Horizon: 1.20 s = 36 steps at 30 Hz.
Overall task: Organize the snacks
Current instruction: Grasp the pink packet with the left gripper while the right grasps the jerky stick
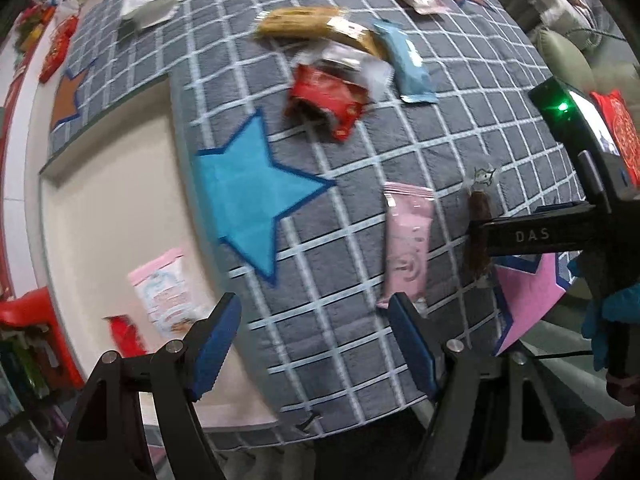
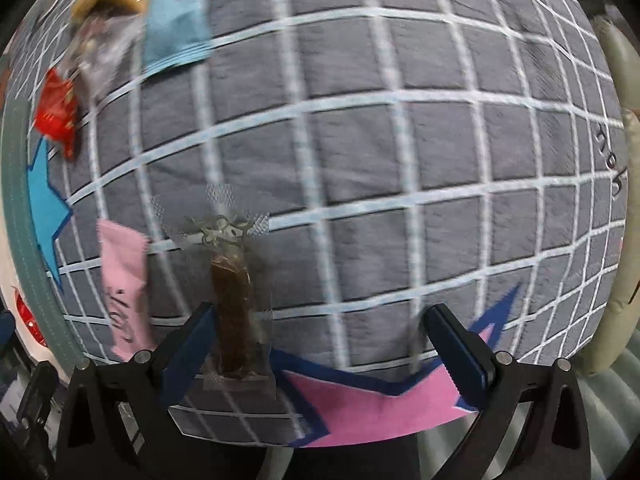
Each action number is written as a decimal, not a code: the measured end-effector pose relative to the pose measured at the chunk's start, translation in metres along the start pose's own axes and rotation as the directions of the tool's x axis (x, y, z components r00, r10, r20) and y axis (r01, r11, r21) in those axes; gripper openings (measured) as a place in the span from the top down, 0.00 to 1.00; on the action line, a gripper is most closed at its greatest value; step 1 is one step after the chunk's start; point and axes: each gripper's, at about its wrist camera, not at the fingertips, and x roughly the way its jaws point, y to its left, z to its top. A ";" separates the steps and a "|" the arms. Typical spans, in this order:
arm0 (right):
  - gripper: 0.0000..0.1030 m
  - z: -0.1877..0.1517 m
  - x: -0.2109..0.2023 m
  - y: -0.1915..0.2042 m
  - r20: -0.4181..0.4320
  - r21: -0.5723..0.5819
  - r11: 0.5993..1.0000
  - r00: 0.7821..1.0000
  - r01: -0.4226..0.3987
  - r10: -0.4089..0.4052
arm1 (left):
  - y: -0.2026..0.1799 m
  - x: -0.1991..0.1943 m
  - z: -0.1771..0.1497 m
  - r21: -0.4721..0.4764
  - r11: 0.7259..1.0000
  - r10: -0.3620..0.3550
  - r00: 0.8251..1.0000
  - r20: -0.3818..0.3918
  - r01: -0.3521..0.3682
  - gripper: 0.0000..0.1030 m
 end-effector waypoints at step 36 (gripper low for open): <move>0.26 0.003 0.001 -0.019 -0.003 -0.033 0.999 1.000 0.019 -0.019 | -0.069 0.066 0.024 -0.010 0.999 0.039 0.998 -0.052 -0.039 0.29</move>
